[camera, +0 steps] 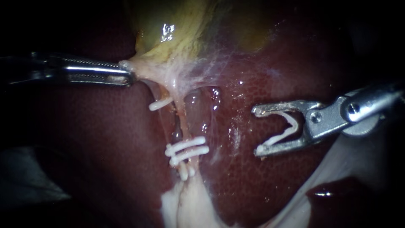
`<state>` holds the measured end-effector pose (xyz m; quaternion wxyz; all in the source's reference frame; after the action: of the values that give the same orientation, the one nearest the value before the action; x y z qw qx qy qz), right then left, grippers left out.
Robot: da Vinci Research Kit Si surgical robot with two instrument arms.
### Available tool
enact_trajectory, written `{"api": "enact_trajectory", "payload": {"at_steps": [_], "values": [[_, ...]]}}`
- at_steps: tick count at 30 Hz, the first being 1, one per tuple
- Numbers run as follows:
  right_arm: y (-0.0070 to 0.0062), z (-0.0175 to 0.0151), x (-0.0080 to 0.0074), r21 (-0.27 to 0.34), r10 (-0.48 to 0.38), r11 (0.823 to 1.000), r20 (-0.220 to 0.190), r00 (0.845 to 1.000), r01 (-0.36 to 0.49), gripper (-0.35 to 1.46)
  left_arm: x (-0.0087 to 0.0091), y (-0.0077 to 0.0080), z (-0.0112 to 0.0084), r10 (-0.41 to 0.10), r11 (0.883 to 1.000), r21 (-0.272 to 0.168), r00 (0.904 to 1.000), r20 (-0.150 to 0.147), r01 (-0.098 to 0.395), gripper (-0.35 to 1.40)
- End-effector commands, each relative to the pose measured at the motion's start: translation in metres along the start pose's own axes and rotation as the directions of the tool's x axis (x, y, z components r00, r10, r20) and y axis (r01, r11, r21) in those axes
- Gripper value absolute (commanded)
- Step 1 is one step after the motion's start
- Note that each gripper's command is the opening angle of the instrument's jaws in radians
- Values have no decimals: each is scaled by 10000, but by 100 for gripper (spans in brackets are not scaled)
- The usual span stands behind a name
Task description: Clipping third clip right tube
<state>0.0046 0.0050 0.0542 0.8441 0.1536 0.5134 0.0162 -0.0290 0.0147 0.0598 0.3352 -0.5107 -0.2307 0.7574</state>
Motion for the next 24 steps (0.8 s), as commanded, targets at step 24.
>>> {"api": "enact_trajectory", "payload": {"at_steps": [24], "values": [[40,133,-31,594,3010,9522,-160,9535,-2996,50,-1,6,4,6,10000,88,10000,-12,-6,-35]]}}
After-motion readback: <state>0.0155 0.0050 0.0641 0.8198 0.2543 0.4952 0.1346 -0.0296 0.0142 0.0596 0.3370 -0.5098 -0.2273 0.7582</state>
